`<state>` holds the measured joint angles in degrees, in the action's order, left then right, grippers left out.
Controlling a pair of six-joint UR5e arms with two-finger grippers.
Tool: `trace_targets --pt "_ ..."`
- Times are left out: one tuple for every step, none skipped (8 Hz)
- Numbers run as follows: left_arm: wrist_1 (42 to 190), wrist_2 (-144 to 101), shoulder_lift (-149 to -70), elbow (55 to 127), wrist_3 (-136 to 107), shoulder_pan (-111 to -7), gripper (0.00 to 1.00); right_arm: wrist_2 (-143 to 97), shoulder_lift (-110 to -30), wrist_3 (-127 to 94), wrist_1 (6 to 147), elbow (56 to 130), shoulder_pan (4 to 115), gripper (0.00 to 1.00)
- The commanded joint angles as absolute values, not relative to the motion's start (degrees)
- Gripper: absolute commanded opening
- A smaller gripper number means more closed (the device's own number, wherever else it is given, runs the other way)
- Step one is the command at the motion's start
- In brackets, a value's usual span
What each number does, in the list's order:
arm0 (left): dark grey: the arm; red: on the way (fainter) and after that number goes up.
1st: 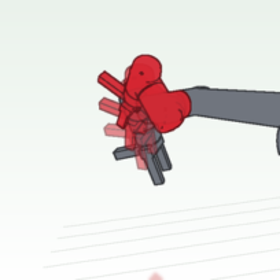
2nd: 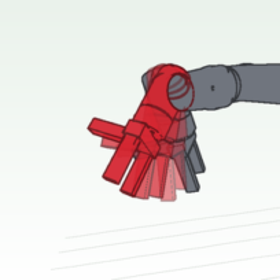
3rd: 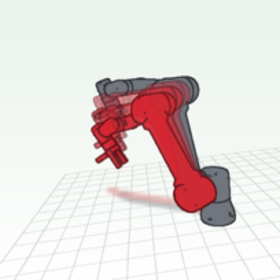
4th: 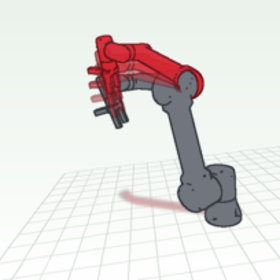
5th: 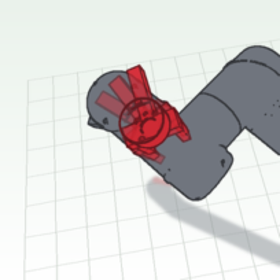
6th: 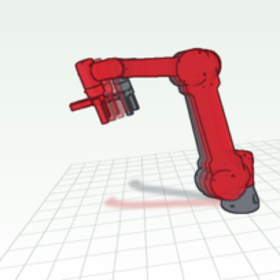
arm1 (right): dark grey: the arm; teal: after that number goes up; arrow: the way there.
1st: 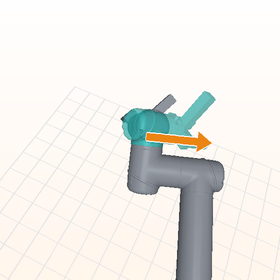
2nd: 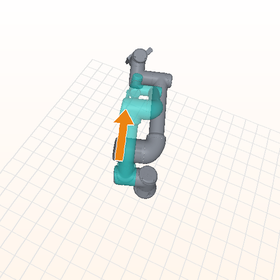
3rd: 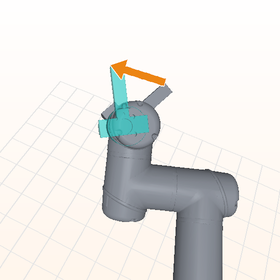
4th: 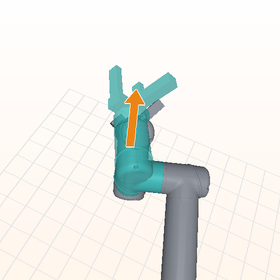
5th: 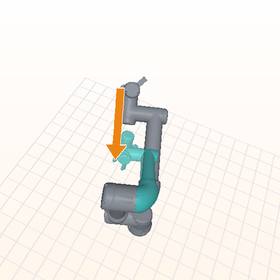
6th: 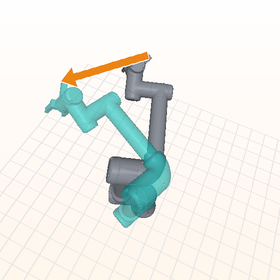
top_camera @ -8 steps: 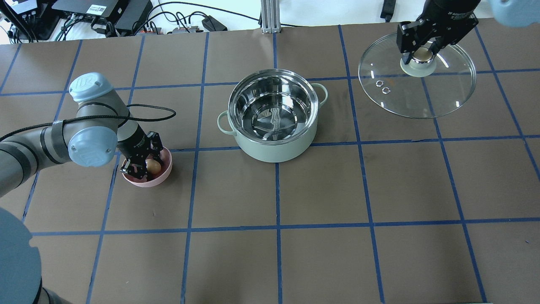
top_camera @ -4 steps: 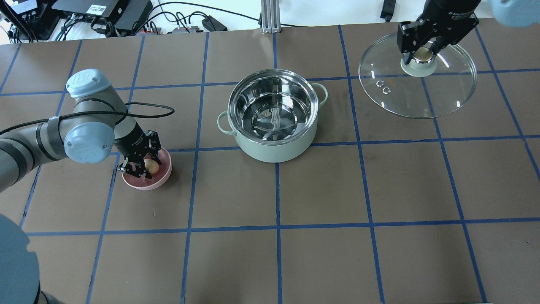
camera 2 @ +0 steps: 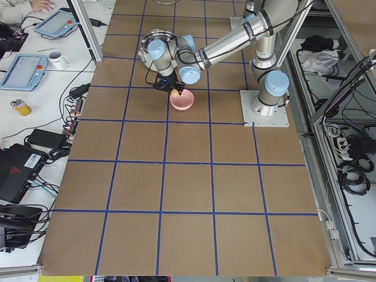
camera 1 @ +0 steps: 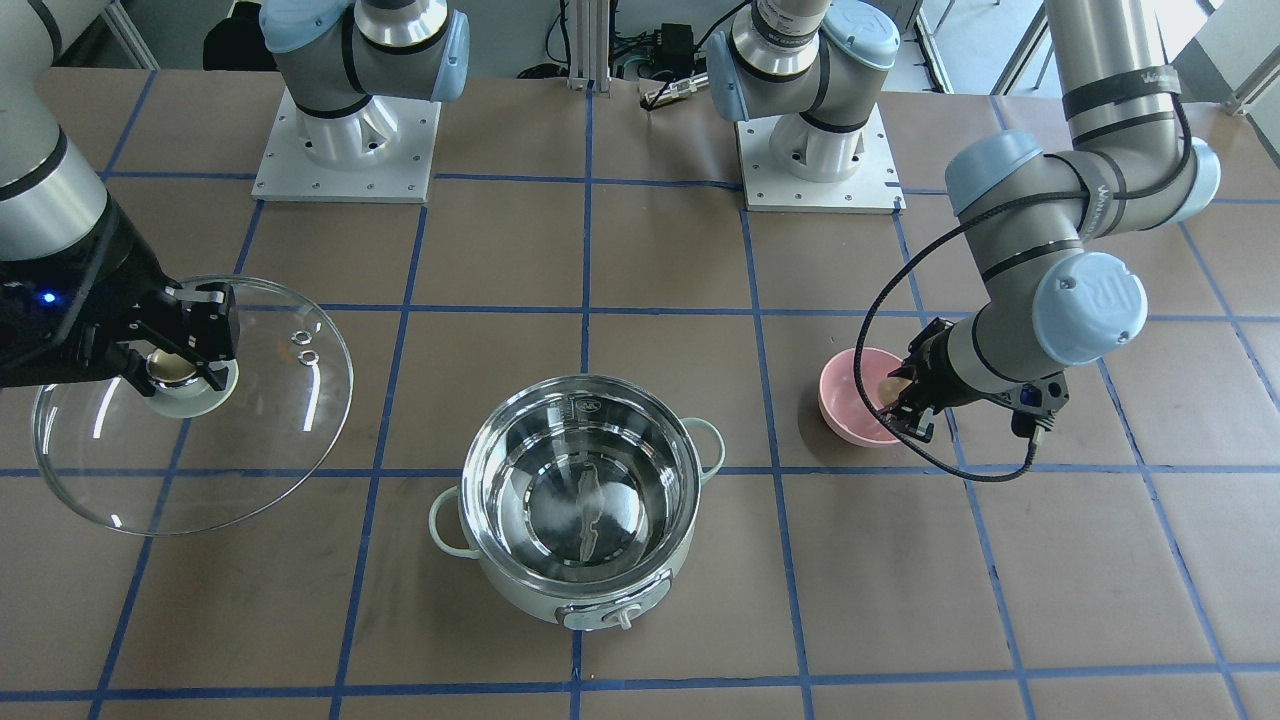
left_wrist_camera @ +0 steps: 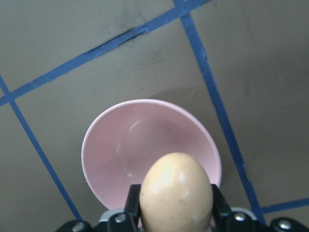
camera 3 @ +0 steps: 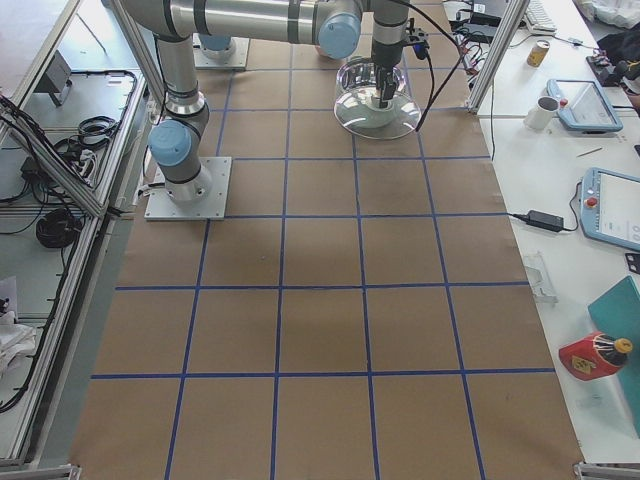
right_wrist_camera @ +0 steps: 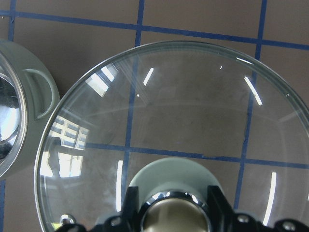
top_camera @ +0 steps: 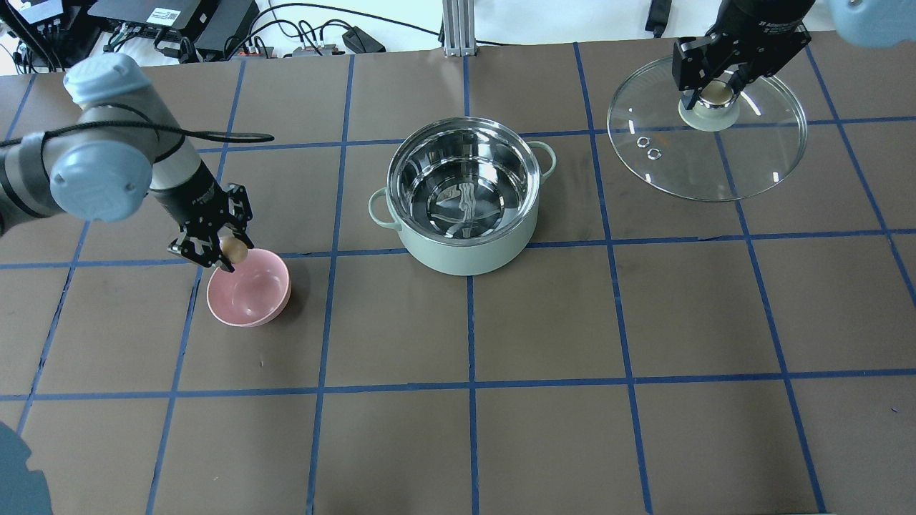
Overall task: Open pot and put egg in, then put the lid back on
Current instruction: 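Lift the egg and carry it over the open pot with the left gripper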
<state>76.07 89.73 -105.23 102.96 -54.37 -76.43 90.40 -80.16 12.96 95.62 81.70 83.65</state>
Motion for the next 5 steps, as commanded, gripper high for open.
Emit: trace_targets --pt "84.4 89.6 -103.7 90.0 -52.9 -79.8 0.00 90.1 -80.1 12.7 95.6 81.7 83.7 0.00" --pt "83.6 89.6 -103.4 88.7 -52.7 -82.8 0.00 90.5 -80.1 12.7 95.6 81.7 83.7 0.00" --pt "80.8 90.0 -103.4 88.6 -52.7 -86.5 0.00 90.1 -80.1 12.6 95.7 82.1 83.7 0.00" --pt "79.0 89.5 -103.7 88.6 -49.6 -90.1 0.00 90.1 -80.1 12.6 95.7 82.2 83.7 0.00" --pt "74.2 89.4 -104.5 88.7 -48.6 -93.7 0.00 89.8 -80.2 12.5 95.8 82.4 83.7 0.00"
